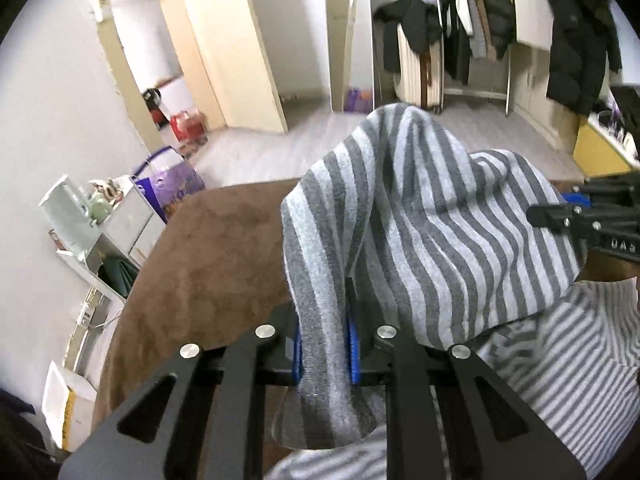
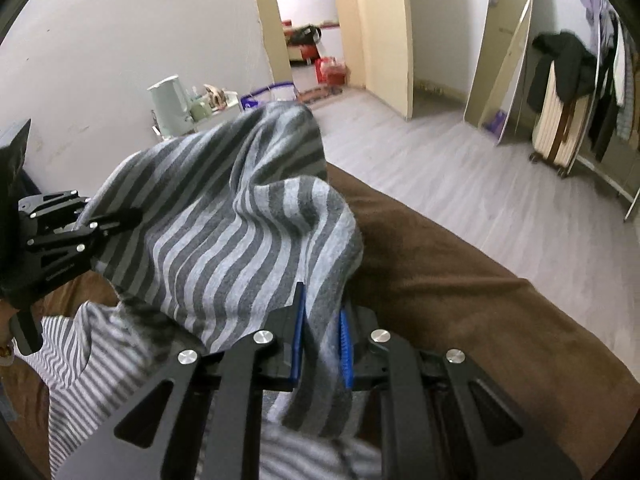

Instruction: Fold large clothes

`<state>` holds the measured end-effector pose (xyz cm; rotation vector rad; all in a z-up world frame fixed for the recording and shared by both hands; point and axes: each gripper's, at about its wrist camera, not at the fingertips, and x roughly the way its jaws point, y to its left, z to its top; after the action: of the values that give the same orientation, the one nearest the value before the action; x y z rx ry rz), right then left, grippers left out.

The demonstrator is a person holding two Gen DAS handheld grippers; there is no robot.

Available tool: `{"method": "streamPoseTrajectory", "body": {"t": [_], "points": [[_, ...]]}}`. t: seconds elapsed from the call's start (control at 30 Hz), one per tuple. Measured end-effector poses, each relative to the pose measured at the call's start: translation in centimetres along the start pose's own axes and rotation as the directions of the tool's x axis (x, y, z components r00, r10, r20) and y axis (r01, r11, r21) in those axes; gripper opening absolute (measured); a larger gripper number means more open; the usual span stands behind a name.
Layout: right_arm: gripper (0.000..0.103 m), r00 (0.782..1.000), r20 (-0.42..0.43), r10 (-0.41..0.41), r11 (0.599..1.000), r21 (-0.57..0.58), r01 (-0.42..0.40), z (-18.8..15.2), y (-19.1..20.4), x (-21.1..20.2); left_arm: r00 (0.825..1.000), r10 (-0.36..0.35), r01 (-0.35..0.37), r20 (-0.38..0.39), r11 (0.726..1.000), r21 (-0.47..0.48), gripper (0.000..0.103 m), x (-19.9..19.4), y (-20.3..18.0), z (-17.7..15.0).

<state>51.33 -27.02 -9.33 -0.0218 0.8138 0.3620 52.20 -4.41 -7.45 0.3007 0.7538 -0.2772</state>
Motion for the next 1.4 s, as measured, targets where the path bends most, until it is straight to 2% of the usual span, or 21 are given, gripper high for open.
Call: {"method": "streamPoseTrajectory", "body": {"t": [0.2,0.4,0.5,0.6,0.73,0.8,0.9,0.93,0.97,1.0,1.1,1.27,1.4], "points": [[0.014,0.999,0.039,-0.028,0.997,-0.068,0.031,-4.6,3.2,-4.7,0.995,0.046,-0.044,0.089,0.999,-0.023,0.019,-4.7,-1.8,-5.0],[0.011,0.999,-0.020,-0.030,0.993,-0.111,0.027,-9.1,5.0,-6.2,0.997,0.041,-0.034,0.067,0.994,-0.101,0.019,-6.4,-2.9,-9.9],[0.011,0.998,-0.041,-0.037,0.992,-0.118,0.032,-10.8,5.6,-6.3,0.998,0.047,-0.043,0.044,0.994,-0.103,0.020,-6.5,-3.7,-12.3],[0.012,0.998,-0.044,-0.033,0.994,-0.105,0.028,-11.8,5.9,-5.8,0.998,0.062,-0.060,0.013,0.994,-0.090,0.024,-5.6,-4.3,-14.3],[0.012,0.999,-0.038,-0.031,0.997,-0.078,0.028,-12.2,5.9,-5.1,0.997,0.073,-0.073,-0.003,0.994,-0.084,0.028,-4.6,-4.3,-15.3],[0.015,0.999,-0.028,-0.030,0.997,-0.067,0.028,-12.1,6.0,-5.2,0.997,0.083,-0.083,-0.008,0.993,-0.082,0.034,-4.7,-4.2,-15.6],[0.021,0.999,-0.032,-0.029,0.998,-0.059,0.027,-11.7,6.2,-5.5,0.997,0.072,-0.074,-0.022,0.993,-0.094,0.035,-5.0,-3.9,-15.5],[0.025,0.999,-0.038,-0.027,0.998,-0.054,0.025,-11.5,6.2,-5.6,0.997,0.070,-0.072,-0.027,0.993,-0.097,0.038,-5.3,-3.9,-15.5],[0.043,0.999,-0.047,-0.022,0.999,-0.050,0.019,-11.6,6.4,-6.0,0.997,0.065,-0.068,-0.037,0.992,-0.103,0.052,-5.5,-3.7,-15.3],[0.055,0.999,-0.050,-0.019,0.999,-0.048,0.016,-11.8,6.5,-6.2,0.997,0.062,-0.067,-0.046,0.992,-0.107,0.068,-6.0,-4.0,-15.5],[0.069,0.998,-0.055,-0.011,0.999,-0.049,0.009,-11.9,7.0,-7.5,0.997,0.052,-0.058,-0.055,0.993,-0.104,0.082,-7.3,-4.2,-15.4],[0.071,0.994,-0.061,0.093,0.995,0.043,-0.091,-12.6,7.2,-9.8,0.995,0.018,-0.026,-0.096,0.996,-0.082,0.093,-9.0,-4.7,-16.0],[0.071,0.984,-0.055,0.171,0.979,0.119,-0.163,-12.5,7.3,-9.5,0.991,0.037,-0.044,-0.129,0.998,-0.053,0.097,-9.7,-5.6,-16.7]]}}
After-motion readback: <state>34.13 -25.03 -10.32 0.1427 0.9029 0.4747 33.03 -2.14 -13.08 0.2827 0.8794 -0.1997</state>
